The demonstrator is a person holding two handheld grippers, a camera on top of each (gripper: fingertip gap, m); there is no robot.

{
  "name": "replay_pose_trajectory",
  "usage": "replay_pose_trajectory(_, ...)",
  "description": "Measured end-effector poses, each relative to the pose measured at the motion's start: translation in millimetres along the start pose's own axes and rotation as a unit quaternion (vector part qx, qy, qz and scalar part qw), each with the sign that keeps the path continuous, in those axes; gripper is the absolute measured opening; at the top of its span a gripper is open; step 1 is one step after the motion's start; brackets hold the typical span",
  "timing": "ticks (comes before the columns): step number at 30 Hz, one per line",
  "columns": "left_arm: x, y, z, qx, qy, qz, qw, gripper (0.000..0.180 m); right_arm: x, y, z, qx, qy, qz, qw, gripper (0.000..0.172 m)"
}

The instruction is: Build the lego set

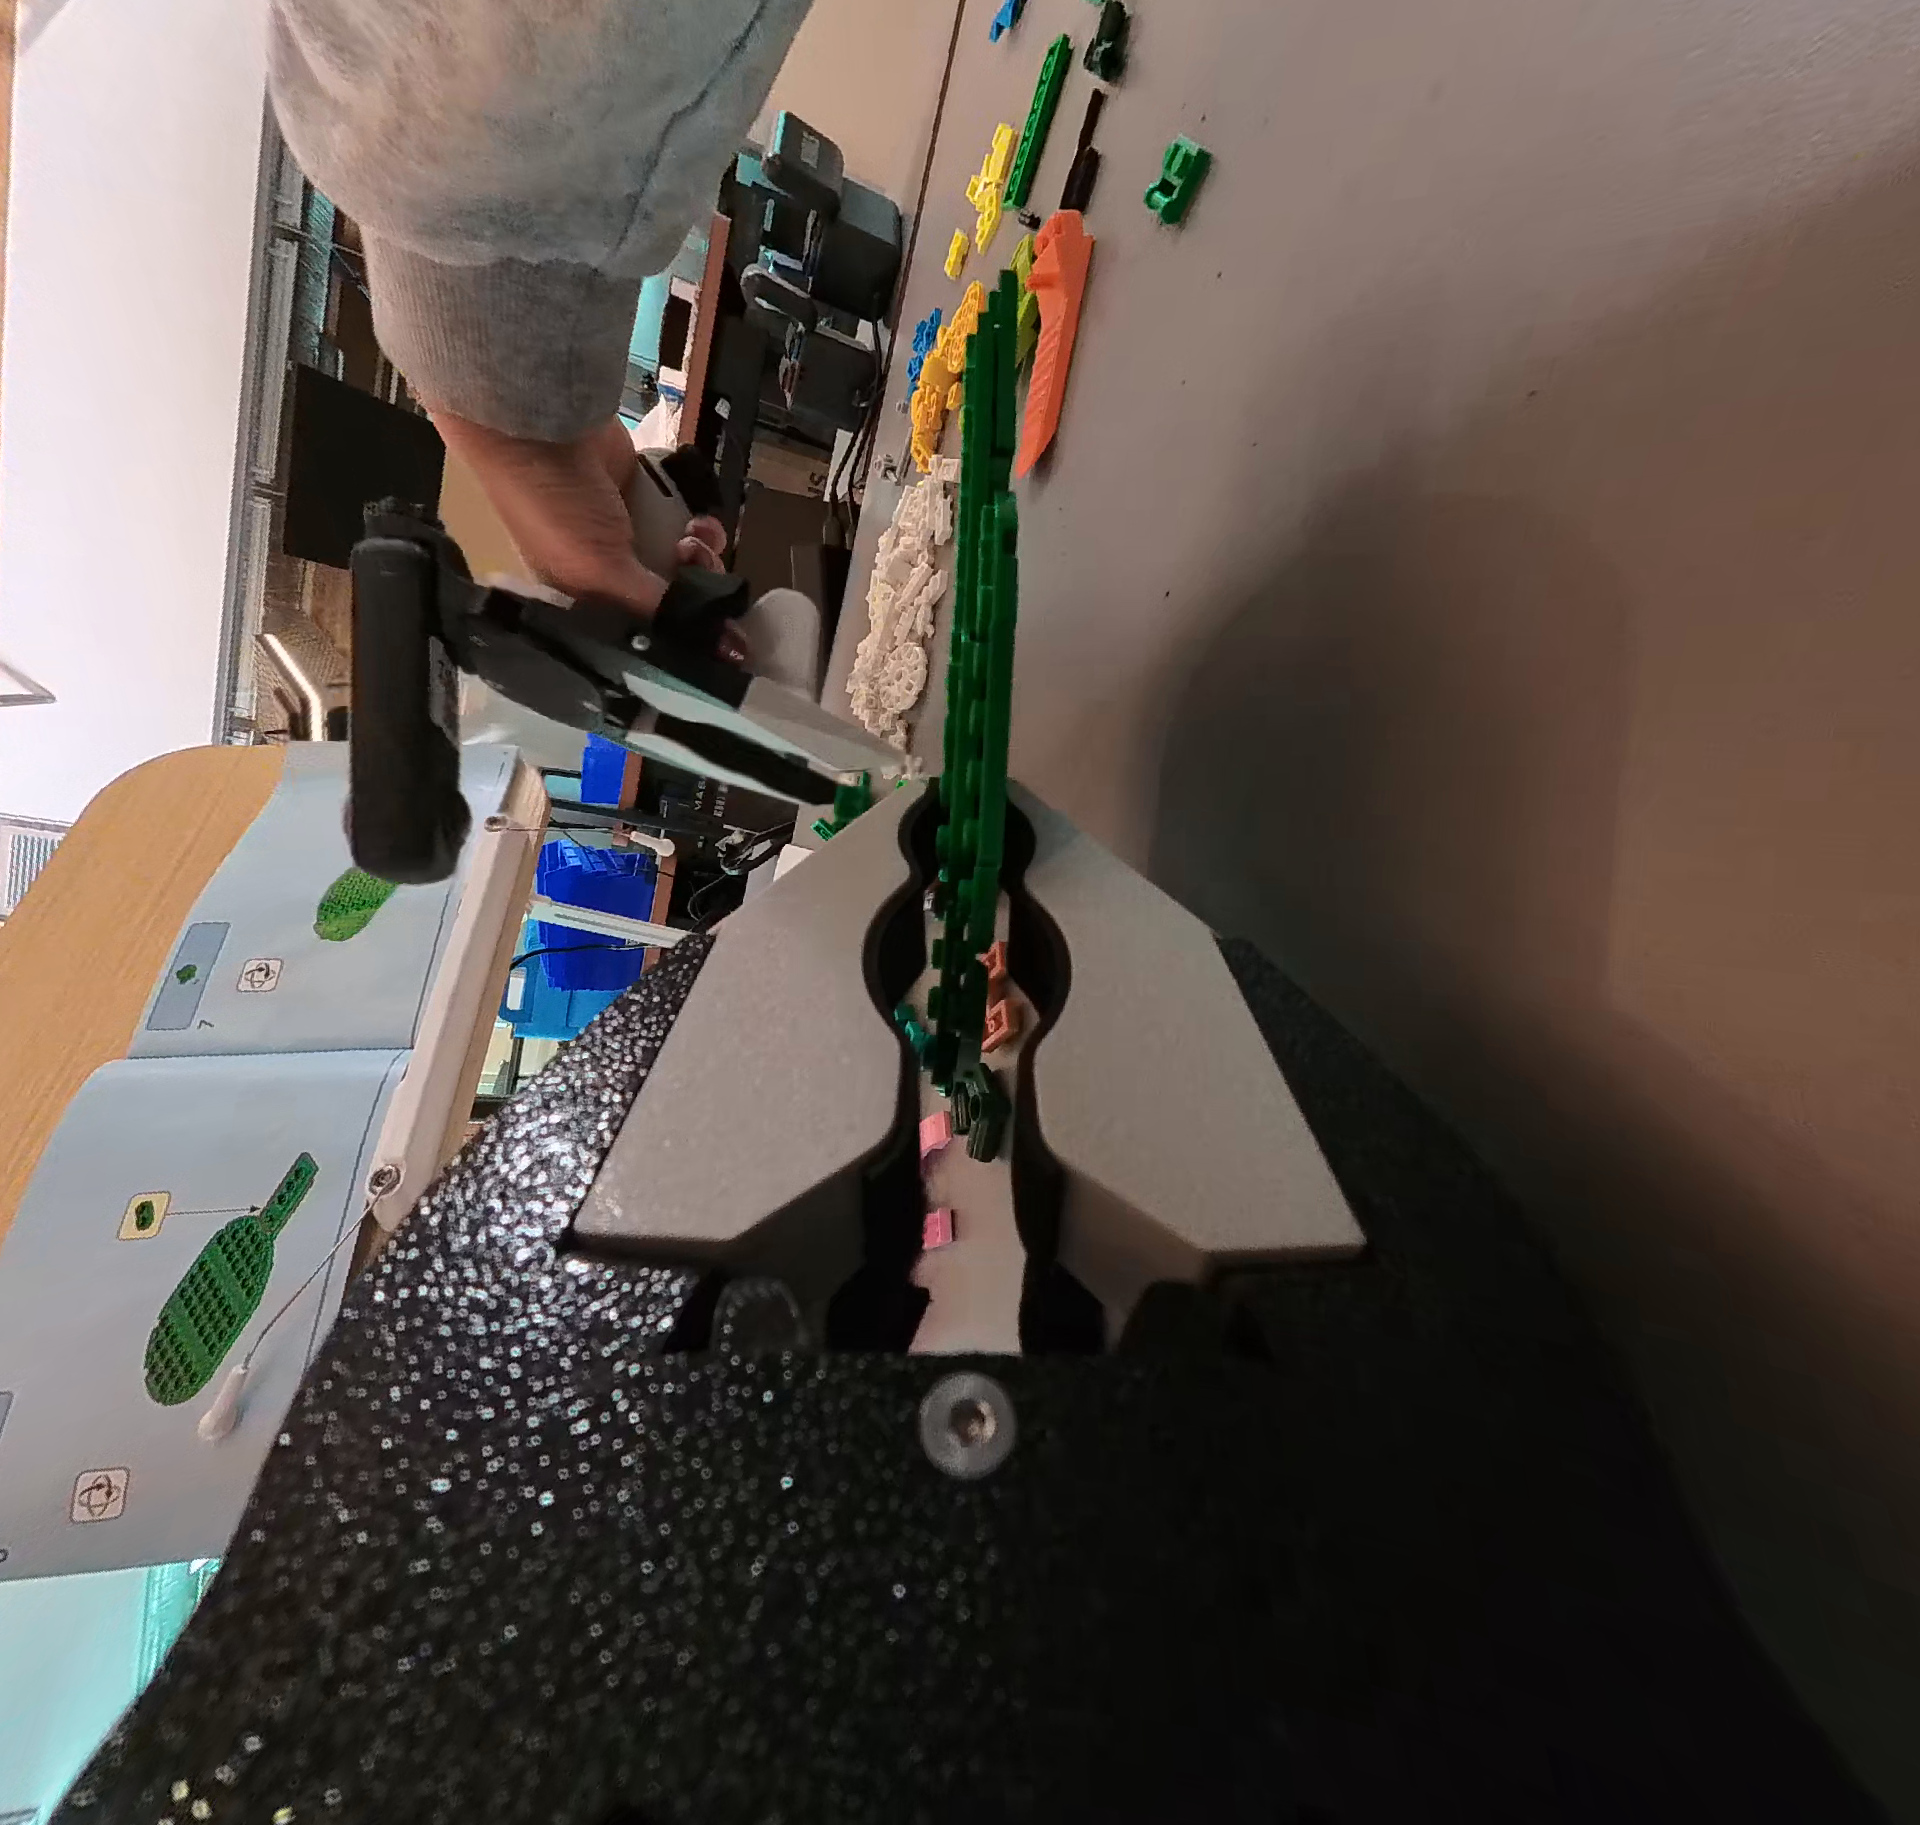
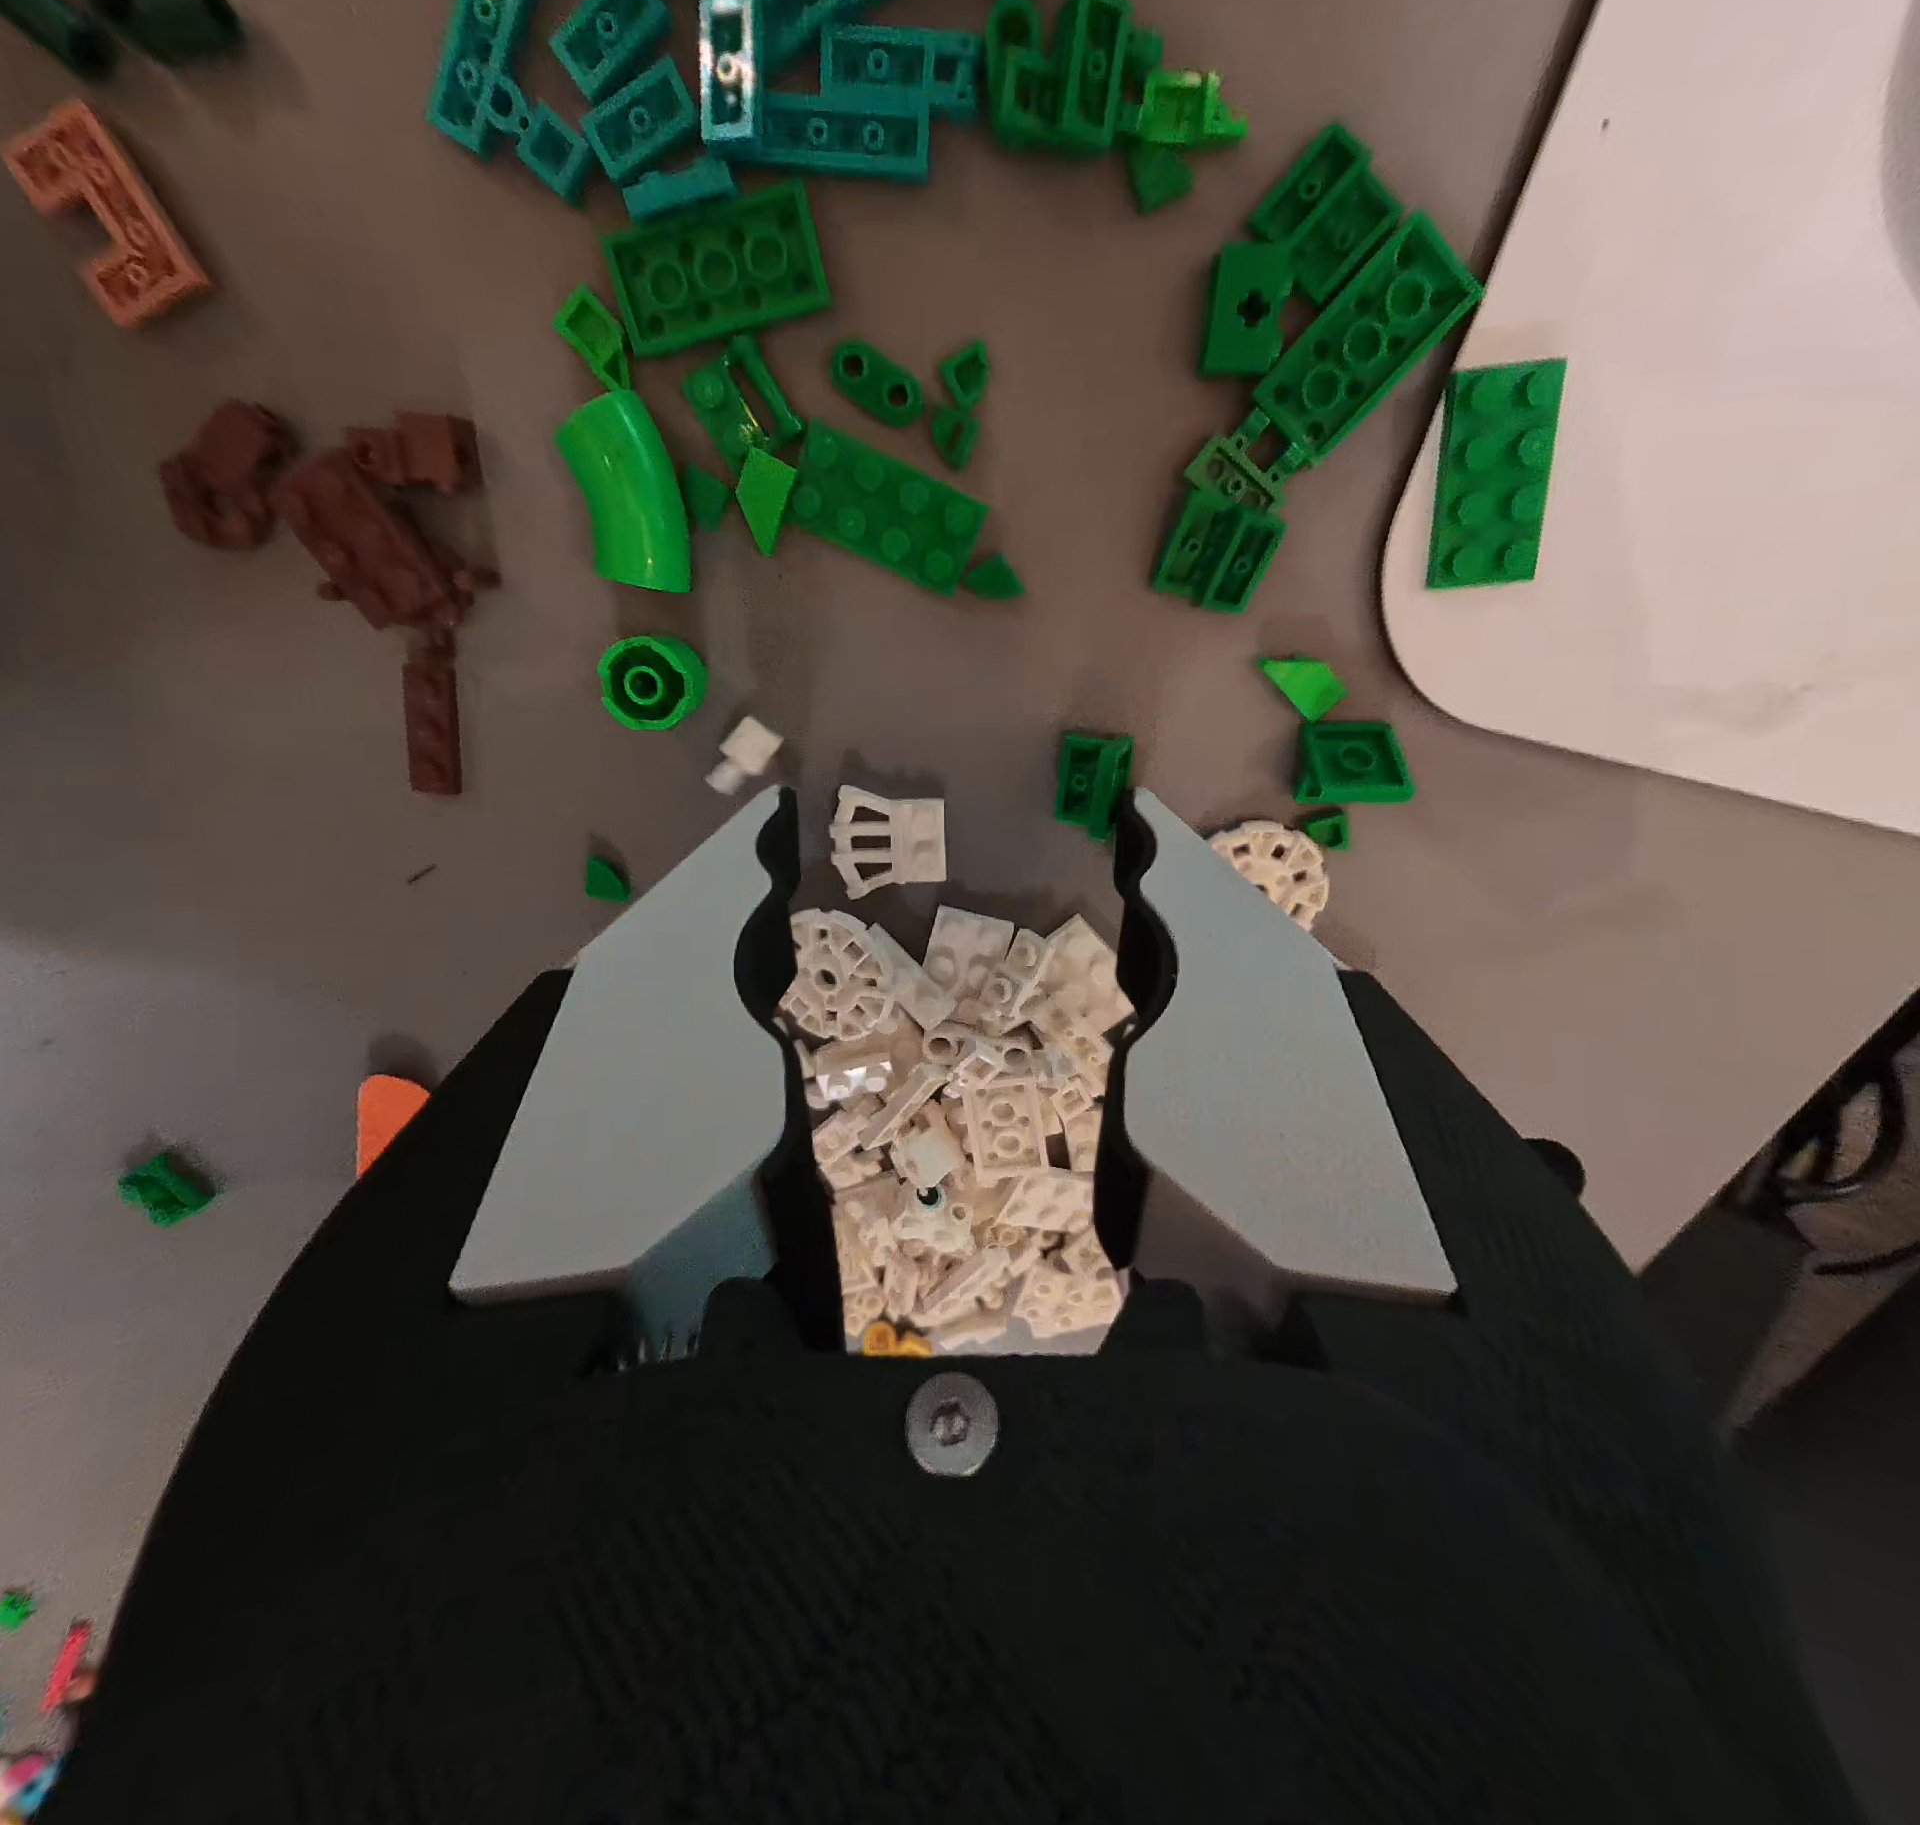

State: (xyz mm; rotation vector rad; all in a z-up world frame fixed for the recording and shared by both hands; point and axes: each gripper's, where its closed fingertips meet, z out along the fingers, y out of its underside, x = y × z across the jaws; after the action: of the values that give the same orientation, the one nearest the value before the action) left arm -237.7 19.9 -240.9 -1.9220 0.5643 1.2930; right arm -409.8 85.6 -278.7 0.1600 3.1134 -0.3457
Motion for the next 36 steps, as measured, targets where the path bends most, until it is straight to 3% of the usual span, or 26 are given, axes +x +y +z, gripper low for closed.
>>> replay_pose_trajectory(3,-0.2,-0.1,-0.1,0.000,0.000,0.000,1.000,0.006,5.6,-7.9,-9.5,0.018,0.023,-0.011,1.000,0.059)
replay_pose_trajectory(6,-0.1,-0.3,-0.1,0.001,0.000,0.000,1.000,0.006,26.5,-16.4,-22.5,0.053,0.070,0.002,0.996,0.046)
replay_pose_trajectory(7,-0.1,-0.4,-0.1,0.001,0.000,-0.001,1.000,0.006,38.8,-13.4,-23.5,0.045,0.101,0.006,0.994,0.039)
replay_pose_trajectory(10,-0.1,-0.5,0.0,0.001,0.000,0.000,1.000,0.006,57.7,-4.3,-15.6,0.015,0.138,0.005,0.990,0.038)
replay_pose_trajectory(15,0.1,-0.4,-0.1,0.001,0.001,0.001,1.000,0.006,72.6,-7.3,-5.2,0.014,0.152,0.009,0.988,0.037)
replay_pose_trajectory(19,0.1,-0.2,0.0,0.001,0.002,0.002,1.000,0.006,77.2,-5.8,-4.9,0.009,0.147,0.020,0.989,0.017)
replay_pose_trajectory(22,0.1,-0.2,0.1,0.001,0.002,0.002,1.000,0.006,72.0,-7.4,-6.2,0.029,0.130,0.038,0.990,0.017)
replay_pose_trajectory(25,0.1,-0.3,0.1,0.002,0.002,0.002,1.000,0.006,60.0,-19.5,-13.0,0.110,0.074,0.100,0.986,0.016)
replay_pose_trajectory(29,0.2,-0.6,0.3,0.002,0.002,0.004,1.000,0.006,46.5,-38.1,-32.7,0.230,-0.065,0.263,0.935,0.016)
replay_pose_trajectory(32,0.2,-0.7,0.4,0.002,0.002,0.004,1.000,0.006,41.9,-39.4,-39.8,0.257,-0.129,0.326,0.900,0.016)
replay_pose_trajectory(36,0.3,-0.6,0.5,0.002,0.003,0.005,1.000,0.006,37.9,-32.4,-35.4,0.240,-0.124,0.318,0.909,0.016)
